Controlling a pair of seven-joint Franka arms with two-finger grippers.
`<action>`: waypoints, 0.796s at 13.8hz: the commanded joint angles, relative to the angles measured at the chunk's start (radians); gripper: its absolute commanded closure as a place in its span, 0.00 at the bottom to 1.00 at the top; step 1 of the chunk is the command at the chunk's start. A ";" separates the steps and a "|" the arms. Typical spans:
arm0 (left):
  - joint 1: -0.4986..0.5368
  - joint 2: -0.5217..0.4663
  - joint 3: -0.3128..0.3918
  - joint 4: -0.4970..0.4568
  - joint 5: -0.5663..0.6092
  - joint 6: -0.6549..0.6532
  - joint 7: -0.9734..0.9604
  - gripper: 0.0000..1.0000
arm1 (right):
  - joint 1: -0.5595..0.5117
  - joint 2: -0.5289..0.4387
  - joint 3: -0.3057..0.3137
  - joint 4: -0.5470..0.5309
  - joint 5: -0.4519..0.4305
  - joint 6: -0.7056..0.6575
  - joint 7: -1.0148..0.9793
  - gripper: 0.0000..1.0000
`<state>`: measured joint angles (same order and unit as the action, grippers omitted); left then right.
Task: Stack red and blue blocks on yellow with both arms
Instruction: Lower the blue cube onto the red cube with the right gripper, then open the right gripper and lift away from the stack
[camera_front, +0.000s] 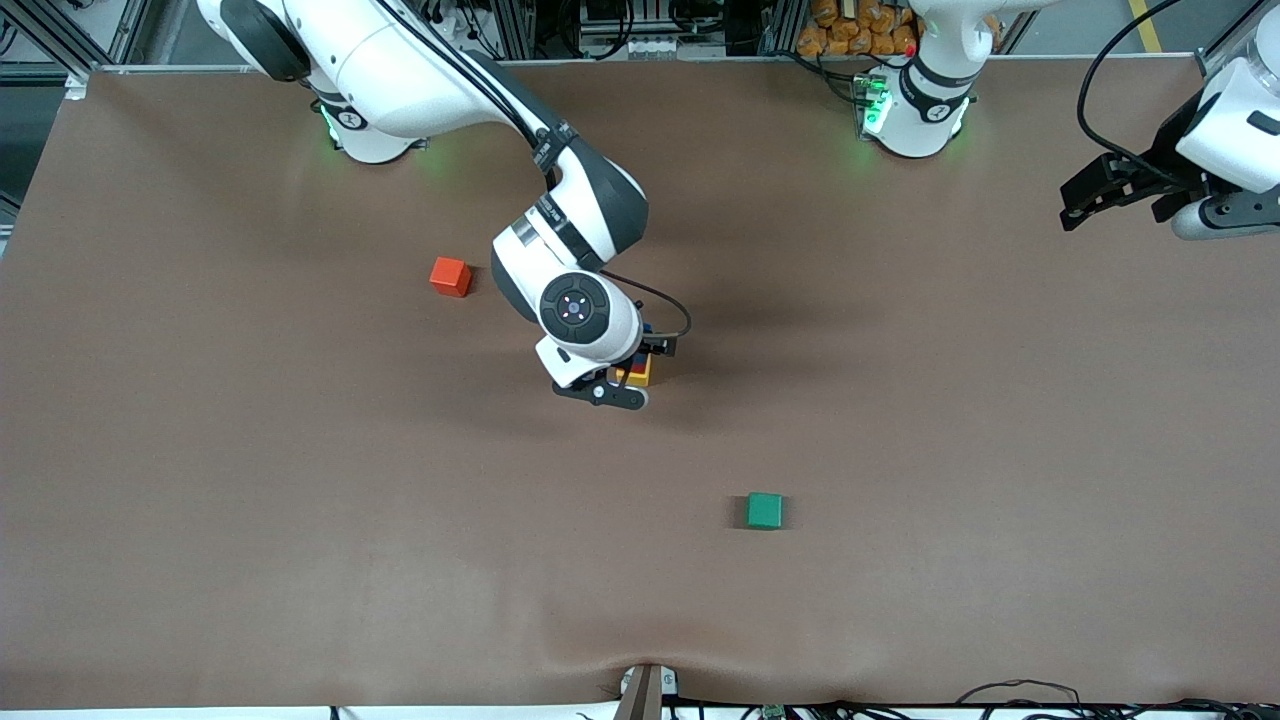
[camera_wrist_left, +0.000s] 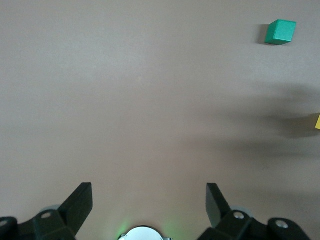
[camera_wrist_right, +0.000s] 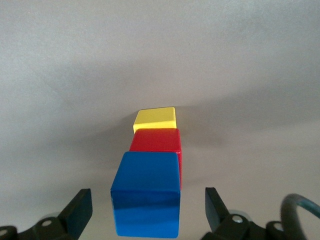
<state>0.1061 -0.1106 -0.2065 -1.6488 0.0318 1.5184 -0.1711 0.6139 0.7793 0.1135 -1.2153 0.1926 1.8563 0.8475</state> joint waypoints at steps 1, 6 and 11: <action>0.007 -0.008 -0.002 -0.011 -0.016 0.000 -0.008 0.00 | -0.002 -0.003 -0.006 0.020 -0.009 -0.011 0.012 0.00; 0.007 -0.014 -0.002 -0.017 -0.016 0.000 -0.008 0.00 | -0.075 -0.040 0.008 0.069 0.007 -0.089 0.007 0.00; 0.044 -0.037 0.001 -0.022 -0.016 -0.010 0.002 0.00 | -0.152 -0.170 -0.001 0.102 0.004 -0.248 0.004 0.00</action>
<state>0.1141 -0.1134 -0.2050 -1.6566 0.0318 1.5183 -0.1711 0.5178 0.6854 0.1005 -1.1004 0.1936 1.6828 0.8477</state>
